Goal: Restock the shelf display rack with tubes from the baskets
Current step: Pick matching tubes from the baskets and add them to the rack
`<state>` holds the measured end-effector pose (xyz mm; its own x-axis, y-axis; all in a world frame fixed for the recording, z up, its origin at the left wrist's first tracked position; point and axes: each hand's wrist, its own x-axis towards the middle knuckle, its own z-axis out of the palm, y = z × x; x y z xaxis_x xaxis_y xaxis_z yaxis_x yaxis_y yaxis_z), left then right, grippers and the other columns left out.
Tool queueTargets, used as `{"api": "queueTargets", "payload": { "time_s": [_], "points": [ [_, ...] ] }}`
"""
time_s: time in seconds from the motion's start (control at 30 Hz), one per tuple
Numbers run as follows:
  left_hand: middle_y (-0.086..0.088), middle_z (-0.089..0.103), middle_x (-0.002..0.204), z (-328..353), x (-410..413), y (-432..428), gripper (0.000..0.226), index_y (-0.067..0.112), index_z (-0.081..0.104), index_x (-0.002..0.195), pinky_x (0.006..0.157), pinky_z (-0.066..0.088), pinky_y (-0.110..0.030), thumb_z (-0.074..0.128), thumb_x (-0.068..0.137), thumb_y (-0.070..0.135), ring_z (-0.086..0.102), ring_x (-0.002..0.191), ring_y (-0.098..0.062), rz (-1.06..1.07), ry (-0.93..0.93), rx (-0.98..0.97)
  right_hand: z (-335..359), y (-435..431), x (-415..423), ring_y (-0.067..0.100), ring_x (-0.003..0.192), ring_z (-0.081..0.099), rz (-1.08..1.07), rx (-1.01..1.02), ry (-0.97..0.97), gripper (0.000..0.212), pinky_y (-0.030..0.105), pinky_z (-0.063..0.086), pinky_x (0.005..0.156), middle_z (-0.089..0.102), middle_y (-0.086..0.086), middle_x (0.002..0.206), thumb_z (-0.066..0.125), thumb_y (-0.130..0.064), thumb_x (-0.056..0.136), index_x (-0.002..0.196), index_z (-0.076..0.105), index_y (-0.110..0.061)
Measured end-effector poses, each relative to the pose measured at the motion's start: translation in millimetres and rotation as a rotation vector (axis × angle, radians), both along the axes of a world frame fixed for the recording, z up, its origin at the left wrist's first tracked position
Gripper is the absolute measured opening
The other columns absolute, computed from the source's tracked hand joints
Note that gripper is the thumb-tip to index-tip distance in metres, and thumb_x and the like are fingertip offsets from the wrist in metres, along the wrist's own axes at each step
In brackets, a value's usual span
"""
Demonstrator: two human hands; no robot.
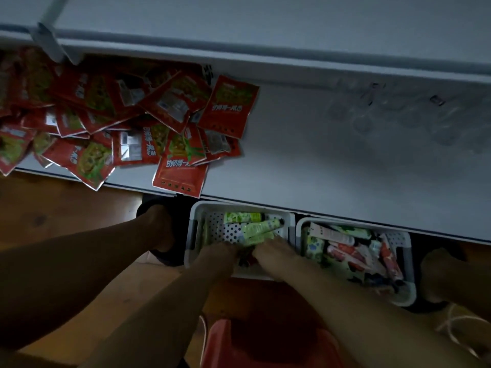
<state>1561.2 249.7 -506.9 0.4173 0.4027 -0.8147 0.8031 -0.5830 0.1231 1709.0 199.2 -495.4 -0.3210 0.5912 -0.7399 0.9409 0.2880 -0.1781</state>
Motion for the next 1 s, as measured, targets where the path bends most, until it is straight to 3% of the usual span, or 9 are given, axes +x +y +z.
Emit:
{"api": "queueTargets", "payload": {
  "time_s": [0.13,0.37,0.43,0.5,0.63,0.73,0.83,0.93,1.0],
  "points": [
    [-0.008,0.059,0.122,-19.6,-4.7,5.9,0.034,0.02,0.051,0.13,0.08,0.048,-0.037,0.044,0.097,0.028,0.057,0.107,-0.026,0.105,-0.049,-0.031,-24.8,-0.3,2.1,0.033,0.131,0.036,-0.028,0.033,-0.006,0.041,0.047,0.024,0.113,0.037,0.015,0.145,0.048,-0.014,0.095,0.135,0.047,-0.01],
    [-0.008,0.042,0.143,-30.2,-11.1,8.7,0.041,0.019,0.045,0.136,0.109,0.028,-0.047,0.041,0.097,0.032,0.035,0.133,-0.028,0.001,0.001,-0.011,-29.4,7.3,-1.0,0.031,0.122,0.041,-0.086,0.02,-0.041,0.023,0.042,0.028,0.108,0.052,0.014,0.125,0.052,-0.012,0.092,0.112,0.063,-0.008],
    [-0.007,0.052,0.135,-26.7,-14.7,9.5,0.037,0.024,0.046,0.134,0.106,0.033,-0.043,0.04,0.098,0.032,0.046,0.125,-0.026,0.094,-0.086,-0.05,-23.8,8.7,1.3,0.03,0.115,0.045,-0.173,-0.018,0.015,0.023,0.041,0.034,0.103,0.054,0.014,0.12,0.053,-0.013,0.091,0.111,0.063,-0.008],
    [-0.008,0.059,0.124,-17.5,-14.6,13.1,0.036,0.024,0.046,0.133,0.093,0.04,-0.038,0.039,0.099,0.033,0.055,0.112,-0.028,0.169,-0.151,-0.08,-13.7,11.9,4.6,0.025,0.089,0.054,-0.282,-0.088,0.07,0.019,0.036,0.048,0.081,0.059,0.011,0.102,0.052,-0.013,0.09,0.106,0.062,-0.01],
    [-0.023,0.06,0.11,17.1,0.5,23.4,0.027,0.002,0.043,0.121,0.067,0.037,-0.033,0.04,0.099,0.017,0.058,0.091,-0.036,0.331,-0.235,-0.047,14.5,19.8,14.4,0.017,0.07,0.05,-0.422,-0.089,0.175,0.036,0.025,0.035,0.051,0.062,0.013,0.106,0.043,-0.024,0.095,0.131,0.049,-0.02],
    [-0.029,0.057,0.111,46.8,8.3,27.6,0.028,-0.003,0.039,0.122,0.071,0.042,-0.04,0.039,0.096,0.008,0.058,0.094,-0.041,0.365,-0.26,0.023,45.3,21.4,20.8,0.018,0.082,0.057,-0.512,-0.091,0.299,0.033,0.028,0.047,0.068,0.063,0.009,0.119,0.044,-0.021,0.095,0.123,0.061,-0.021],
    [-0.025,0.047,0.124,75.9,8.1,27.0,0.034,0.003,0.037,0.129,0.078,0.043,-0.042,0.034,0.101,0.023,0.055,0.102,-0.04,0.375,-0.315,0.039,77.4,17.8,25.0,0.012,0.072,0.054,-0.665,-0.082,0.43,0.031,0.024,0.043,0.061,0.065,0.007,0.117,0.045,-0.019,0.097,0.118,0.067,-0.022],
    [-0.018,0.057,0.107,112.3,7.1,24.5,0.029,0.012,0.035,0.108,0.077,0.047,-0.046,0.045,0.098,0.037,0.059,0.092,-0.036,0.503,-0.488,0.057,112.6,11.5,31.1,0.02,0.099,0.061,-0.817,-0.029,0.582,0.031,0.03,0.052,0.075,0.056,0.0,0.127,0.066,-0.03,0.088,0.119,0.065,-0.025],
    [-0.016,0.062,0.099,134.3,7.6,25.5,0.03,0.012,0.038,0.104,0.074,0.048,-0.043,0.046,0.097,0.04,0.06,0.087,-0.031,0.588,-0.586,0.101,136.4,6.7,35.1,0.022,0.096,0.064,-0.897,-0.042,0.708,0.045,0.032,0.058,0.075,0.05,-0.005,0.121,0.078,-0.022,0.079,0.121,0.063,-0.022]
  ]
}}
